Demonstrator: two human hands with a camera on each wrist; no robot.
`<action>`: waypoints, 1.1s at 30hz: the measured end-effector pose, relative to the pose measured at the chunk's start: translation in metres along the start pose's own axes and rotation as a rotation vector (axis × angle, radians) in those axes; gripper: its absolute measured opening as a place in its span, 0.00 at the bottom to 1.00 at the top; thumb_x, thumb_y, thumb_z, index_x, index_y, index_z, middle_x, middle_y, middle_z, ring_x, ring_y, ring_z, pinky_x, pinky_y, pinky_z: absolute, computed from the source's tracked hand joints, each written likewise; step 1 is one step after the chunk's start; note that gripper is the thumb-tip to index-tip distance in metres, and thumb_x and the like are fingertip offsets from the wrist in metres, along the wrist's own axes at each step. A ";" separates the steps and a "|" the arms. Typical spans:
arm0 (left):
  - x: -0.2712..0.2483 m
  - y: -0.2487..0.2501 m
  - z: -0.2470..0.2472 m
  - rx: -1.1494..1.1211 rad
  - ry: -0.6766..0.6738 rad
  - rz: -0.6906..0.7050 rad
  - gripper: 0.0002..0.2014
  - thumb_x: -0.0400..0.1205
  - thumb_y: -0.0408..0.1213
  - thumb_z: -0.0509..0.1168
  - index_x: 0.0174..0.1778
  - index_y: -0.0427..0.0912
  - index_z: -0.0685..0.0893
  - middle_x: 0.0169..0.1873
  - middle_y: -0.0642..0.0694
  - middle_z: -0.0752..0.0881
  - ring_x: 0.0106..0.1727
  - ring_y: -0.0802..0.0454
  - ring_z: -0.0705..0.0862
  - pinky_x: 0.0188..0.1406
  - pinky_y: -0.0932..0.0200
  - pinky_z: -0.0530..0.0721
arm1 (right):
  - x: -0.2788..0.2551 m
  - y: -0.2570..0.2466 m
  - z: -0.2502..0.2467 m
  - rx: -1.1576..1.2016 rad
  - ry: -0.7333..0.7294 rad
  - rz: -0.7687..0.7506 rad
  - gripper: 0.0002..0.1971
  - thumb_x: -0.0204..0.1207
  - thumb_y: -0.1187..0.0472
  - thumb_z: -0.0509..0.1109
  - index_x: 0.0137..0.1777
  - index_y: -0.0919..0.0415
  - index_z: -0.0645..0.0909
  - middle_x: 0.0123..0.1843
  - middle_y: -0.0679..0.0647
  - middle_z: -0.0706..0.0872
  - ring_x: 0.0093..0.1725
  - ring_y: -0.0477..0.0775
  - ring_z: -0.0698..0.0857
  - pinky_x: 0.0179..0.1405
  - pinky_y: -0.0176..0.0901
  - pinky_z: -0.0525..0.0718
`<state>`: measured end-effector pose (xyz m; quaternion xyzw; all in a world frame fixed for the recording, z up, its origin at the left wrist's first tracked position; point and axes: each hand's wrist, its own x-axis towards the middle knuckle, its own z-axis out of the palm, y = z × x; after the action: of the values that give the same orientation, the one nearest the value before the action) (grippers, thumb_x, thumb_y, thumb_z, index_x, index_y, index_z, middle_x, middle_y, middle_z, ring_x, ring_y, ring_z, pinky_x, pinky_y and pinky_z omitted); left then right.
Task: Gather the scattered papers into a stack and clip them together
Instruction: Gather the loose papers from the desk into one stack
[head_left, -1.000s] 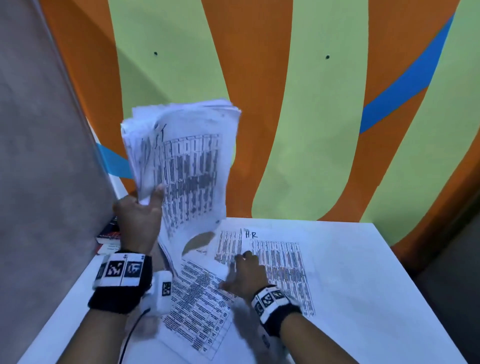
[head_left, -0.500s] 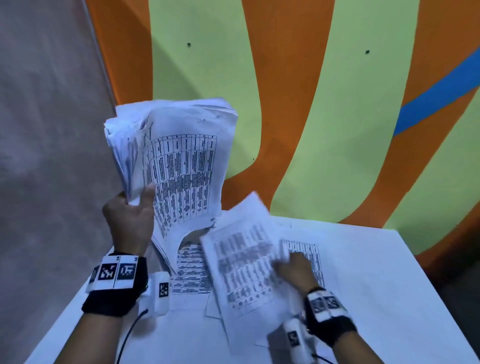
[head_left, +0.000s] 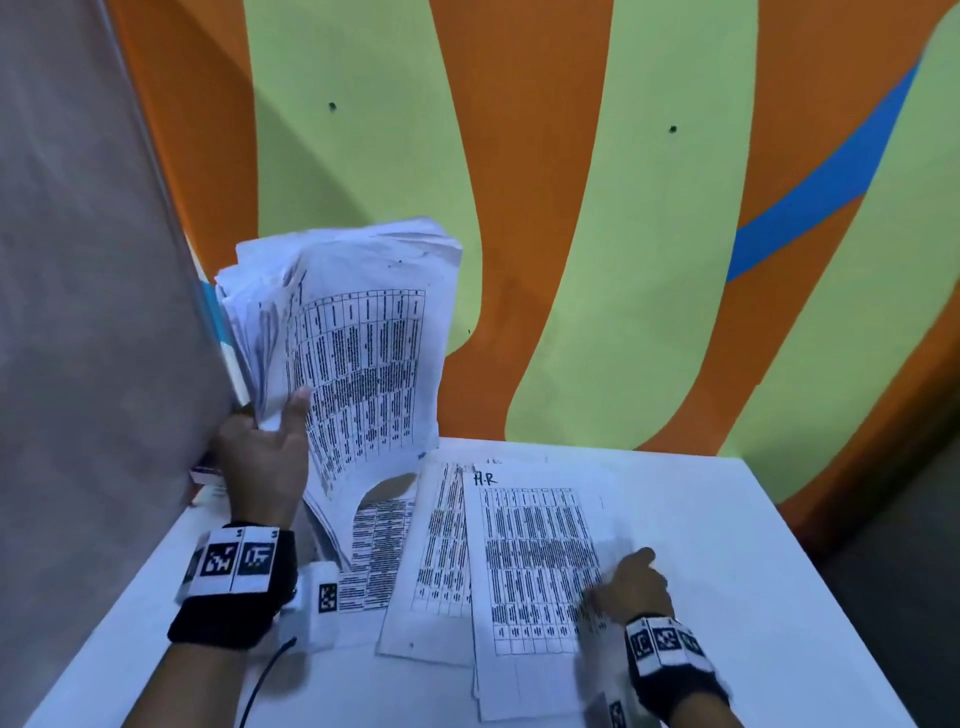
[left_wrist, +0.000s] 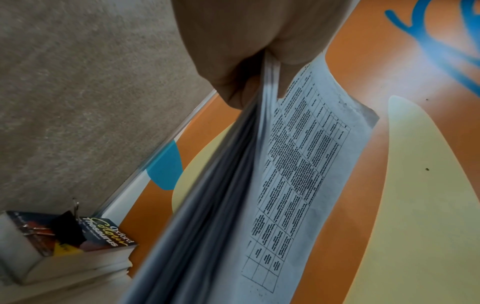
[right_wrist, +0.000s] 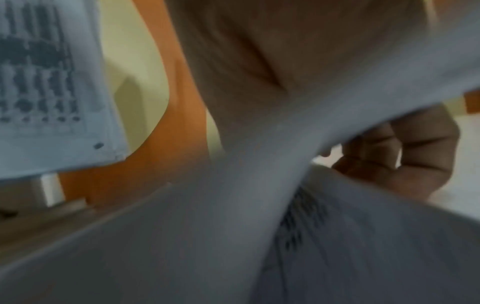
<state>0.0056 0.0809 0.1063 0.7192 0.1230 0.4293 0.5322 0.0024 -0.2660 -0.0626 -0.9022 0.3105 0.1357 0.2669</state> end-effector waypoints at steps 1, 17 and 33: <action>-0.001 -0.001 0.000 0.002 -0.001 0.003 0.18 0.77 0.44 0.71 0.42 0.28 0.85 0.39 0.40 0.85 0.40 0.46 0.84 0.44 0.53 0.80 | 0.000 0.001 0.000 0.016 -0.011 -0.027 0.34 0.67 0.58 0.77 0.67 0.67 0.62 0.66 0.68 0.77 0.64 0.68 0.80 0.62 0.55 0.82; 0.011 -0.023 -0.036 0.034 0.049 -0.091 0.15 0.77 0.43 0.72 0.44 0.31 0.86 0.40 0.41 0.85 0.45 0.48 0.84 0.52 0.47 0.81 | -0.024 -0.038 -0.020 0.806 -0.080 -0.113 0.13 0.70 0.61 0.79 0.36 0.72 0.82 0.29 0.59 0.86 0.29 0.55 0.82 0.29 0.43 0.80; 0.019 -0.035 -0.072 0.086 0.097 -0.089 0.17 0.77 0.39 0.72 0.46 0.24 0.86 0.43 0.41 0.85 0.46 0.47 0.84 0.48 0.51 0.79 | -0.031 -0.087 0.021 0.115 0.093 -0.279 0.26 0.74 0.59 0.71 0.66 0.70 0.66 0.60 0.71 0.83 0.60 0.71 0.83 0.55 0.56 0.81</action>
<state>-0.0273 0.1542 0.0897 0.7137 0.1988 0.4337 0.5129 0.0316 -0.1807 -0.0328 -0.9251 0.2013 0.0371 0.3199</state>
